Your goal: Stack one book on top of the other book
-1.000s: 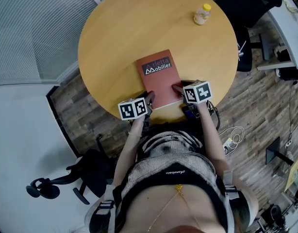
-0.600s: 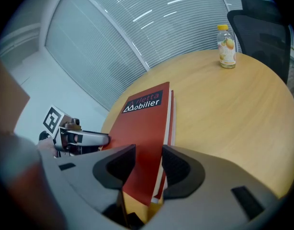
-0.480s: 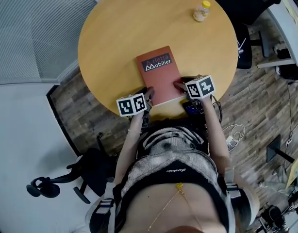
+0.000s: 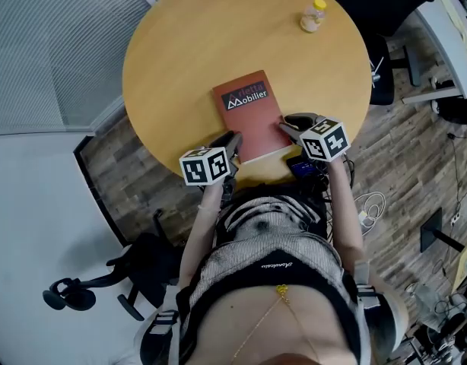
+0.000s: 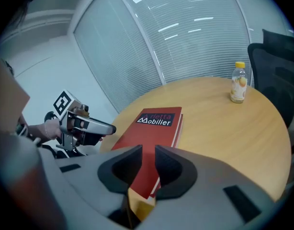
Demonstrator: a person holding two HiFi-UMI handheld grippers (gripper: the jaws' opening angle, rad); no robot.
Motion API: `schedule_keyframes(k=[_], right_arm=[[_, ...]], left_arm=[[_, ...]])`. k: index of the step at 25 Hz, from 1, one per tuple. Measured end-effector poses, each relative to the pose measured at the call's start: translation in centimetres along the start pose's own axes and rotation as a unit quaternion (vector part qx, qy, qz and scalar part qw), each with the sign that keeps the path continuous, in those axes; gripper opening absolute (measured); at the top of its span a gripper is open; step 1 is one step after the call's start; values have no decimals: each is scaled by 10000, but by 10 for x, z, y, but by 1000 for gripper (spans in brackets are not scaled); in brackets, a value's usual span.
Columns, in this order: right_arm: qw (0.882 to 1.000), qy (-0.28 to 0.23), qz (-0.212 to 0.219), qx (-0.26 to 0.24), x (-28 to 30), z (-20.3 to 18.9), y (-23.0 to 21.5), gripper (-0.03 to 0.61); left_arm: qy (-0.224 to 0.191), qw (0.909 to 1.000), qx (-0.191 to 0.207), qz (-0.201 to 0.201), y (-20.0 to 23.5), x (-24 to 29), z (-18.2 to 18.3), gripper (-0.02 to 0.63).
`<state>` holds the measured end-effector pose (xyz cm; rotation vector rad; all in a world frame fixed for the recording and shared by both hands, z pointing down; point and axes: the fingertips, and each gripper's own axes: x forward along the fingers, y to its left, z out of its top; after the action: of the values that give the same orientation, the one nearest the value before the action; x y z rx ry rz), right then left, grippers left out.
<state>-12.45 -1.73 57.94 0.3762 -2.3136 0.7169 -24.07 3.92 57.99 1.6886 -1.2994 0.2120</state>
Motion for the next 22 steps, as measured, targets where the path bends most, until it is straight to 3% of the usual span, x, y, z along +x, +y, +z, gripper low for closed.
schedule_keyframes(k=[4,10,15,22], right_arm=[[9983,-511,228,-134,-8,10,12,54],[9917,-971,345,-770,-13,19,32,38],[9818,-1546,337,-1047,-26,32,44,35],[9666,-2126,468,-1356,-40,52,65,35]], left_arm=[[-99,9995,100,-267,-20,-3,2,54],[-216,9965,191,-781,-47,-5,2,26],[-525,9898,567,-1198,-73,-13,9,21],[-918,9823,1173,-1140,-87,-26,24,21]])
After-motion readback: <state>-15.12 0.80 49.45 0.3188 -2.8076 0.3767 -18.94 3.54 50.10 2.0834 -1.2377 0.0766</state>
